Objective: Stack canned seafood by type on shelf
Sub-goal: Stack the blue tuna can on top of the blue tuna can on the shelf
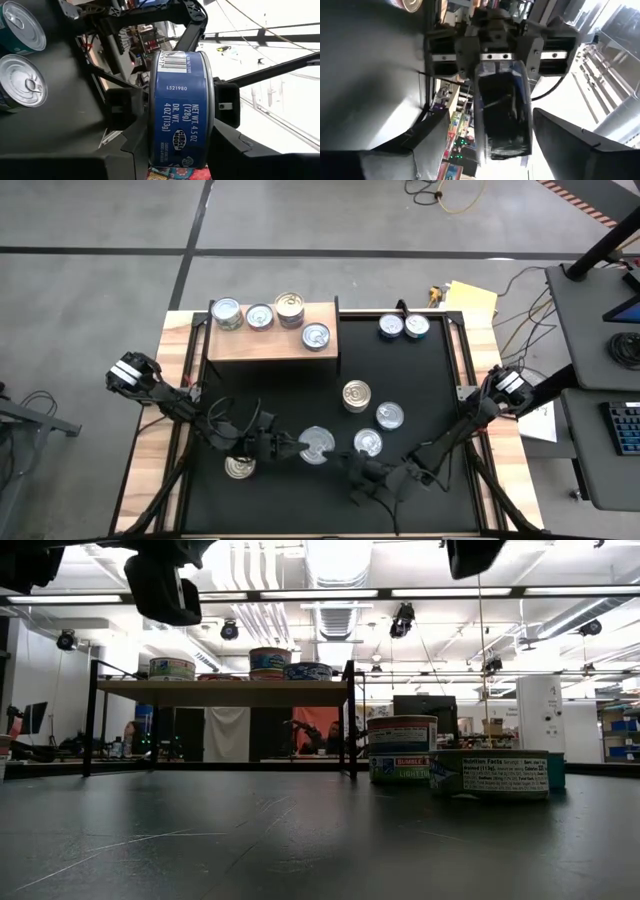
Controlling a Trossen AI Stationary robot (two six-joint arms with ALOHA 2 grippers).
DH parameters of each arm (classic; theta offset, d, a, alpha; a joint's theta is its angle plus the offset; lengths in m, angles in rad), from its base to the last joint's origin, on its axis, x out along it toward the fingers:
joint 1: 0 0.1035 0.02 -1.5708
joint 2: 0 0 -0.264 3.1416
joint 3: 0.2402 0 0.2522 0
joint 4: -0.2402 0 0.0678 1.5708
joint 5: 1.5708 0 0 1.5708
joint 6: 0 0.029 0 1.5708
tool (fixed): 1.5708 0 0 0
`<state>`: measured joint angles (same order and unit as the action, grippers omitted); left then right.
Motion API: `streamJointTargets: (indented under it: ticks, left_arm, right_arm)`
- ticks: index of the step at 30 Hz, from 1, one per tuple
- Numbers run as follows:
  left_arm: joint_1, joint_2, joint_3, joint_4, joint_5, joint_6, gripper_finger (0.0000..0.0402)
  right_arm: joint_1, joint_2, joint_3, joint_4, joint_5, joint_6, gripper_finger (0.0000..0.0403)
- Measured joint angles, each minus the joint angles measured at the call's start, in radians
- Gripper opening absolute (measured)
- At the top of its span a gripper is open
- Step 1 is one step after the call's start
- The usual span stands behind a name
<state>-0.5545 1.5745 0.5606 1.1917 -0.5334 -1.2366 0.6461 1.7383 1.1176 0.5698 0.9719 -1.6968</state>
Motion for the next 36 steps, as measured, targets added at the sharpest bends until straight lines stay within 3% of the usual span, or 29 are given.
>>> streamJointTargets:
  ticks: [14, 23, 36]
  left_arm:
    - [0.001, 0.001, 0.002, -0.015, -0.003, 0.029, 0.0148]
    - [0.001, 0.001, 0.001, -0.017, -0.033, 0.144, 0.0164]
    - [0.000, -0.003, 0.001, 0.014, -0.029, 0.276, 0.0297]
  right_arm:
    - [-0.040, -0.001, 0.020, -0.094, -0.035, -0.047, 0.0143]
    - [-0.053, -0.001, 0.012, -0.090, -0.031, 0.022, 0.0137]
    - [-0.056, -0.006, 0.009, -0.063, 0.017, 0.082, 0.0137]
